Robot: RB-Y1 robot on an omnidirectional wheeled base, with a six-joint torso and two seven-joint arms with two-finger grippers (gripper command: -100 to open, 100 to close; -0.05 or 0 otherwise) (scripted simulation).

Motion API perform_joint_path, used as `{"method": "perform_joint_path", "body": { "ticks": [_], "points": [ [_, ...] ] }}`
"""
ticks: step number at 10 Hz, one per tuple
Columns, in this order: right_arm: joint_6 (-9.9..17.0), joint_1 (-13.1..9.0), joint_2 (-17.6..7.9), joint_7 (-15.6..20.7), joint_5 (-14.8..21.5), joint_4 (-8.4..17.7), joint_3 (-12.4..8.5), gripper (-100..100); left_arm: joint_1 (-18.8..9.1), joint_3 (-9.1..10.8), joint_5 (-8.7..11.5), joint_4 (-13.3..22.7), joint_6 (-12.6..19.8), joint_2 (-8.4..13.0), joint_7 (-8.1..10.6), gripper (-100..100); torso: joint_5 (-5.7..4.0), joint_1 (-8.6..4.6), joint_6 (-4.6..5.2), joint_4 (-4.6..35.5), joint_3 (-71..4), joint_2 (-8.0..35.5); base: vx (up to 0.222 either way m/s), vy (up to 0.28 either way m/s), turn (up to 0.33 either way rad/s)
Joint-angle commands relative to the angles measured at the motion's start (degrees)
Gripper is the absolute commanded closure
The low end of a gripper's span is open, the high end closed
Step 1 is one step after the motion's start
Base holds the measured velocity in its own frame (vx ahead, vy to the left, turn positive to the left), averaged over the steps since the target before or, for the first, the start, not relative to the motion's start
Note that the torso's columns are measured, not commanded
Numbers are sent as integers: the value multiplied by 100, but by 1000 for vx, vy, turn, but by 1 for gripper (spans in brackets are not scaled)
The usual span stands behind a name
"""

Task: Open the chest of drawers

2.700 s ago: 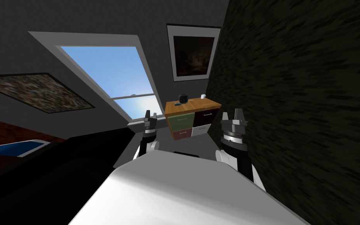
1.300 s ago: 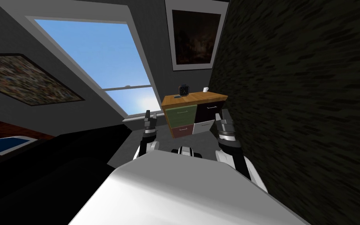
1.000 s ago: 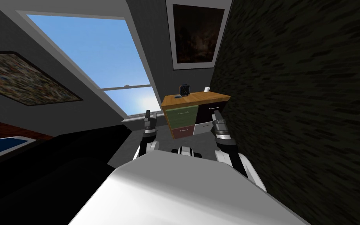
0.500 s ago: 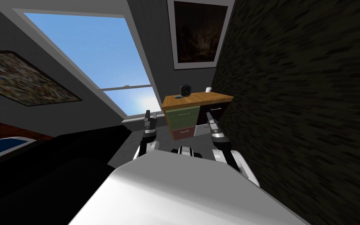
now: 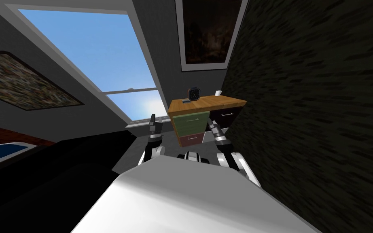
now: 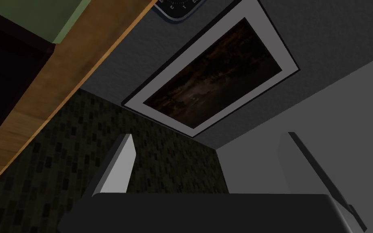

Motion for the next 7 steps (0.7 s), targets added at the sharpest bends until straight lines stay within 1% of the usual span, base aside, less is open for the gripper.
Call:
{"method": "perform_joint_path", "body": {
  "ticks": [1,2,3,4,5,6,7],
  "points": [
    [92,-49,-18,107,348,81,38,-100,0,0,0,0,0,0,0,0,-1,-8,2,1,3,7,32,7,-1],
    [303,-164,-28,310,577,217,163,-100,-1,0,0,0,0,0,0,0,-4,-17,2,5,11,19,57,15,22],
    [303,-164,-28,310,749,217,163,-100,0,0,0,0,0,0,0,0,-3,-9,0,3,6,8,65,23,18],
    [518,-281,-32,517,930,356,291,-100,0,0,0,0,0,0,0,0,0,-3,1,0,1,2,88,34,27],
    [518,-281,-32,517,1114,356,291,-100,0,0,0,0,0,0,0,0,1,2,0,-2,-4,-7,77,36,15],
    [518,-281,-32,517,1166,356,291,-100,0,0,0,0,0,0,0,0,1,0,1,-1,-2,0,33,24,-1],
    [736,-398,-33,727,1397,497,421,-100,-1,0,0,0,0,0,0,0,-1,-8,2,4,8,16,63,22,25]
  ]
}}
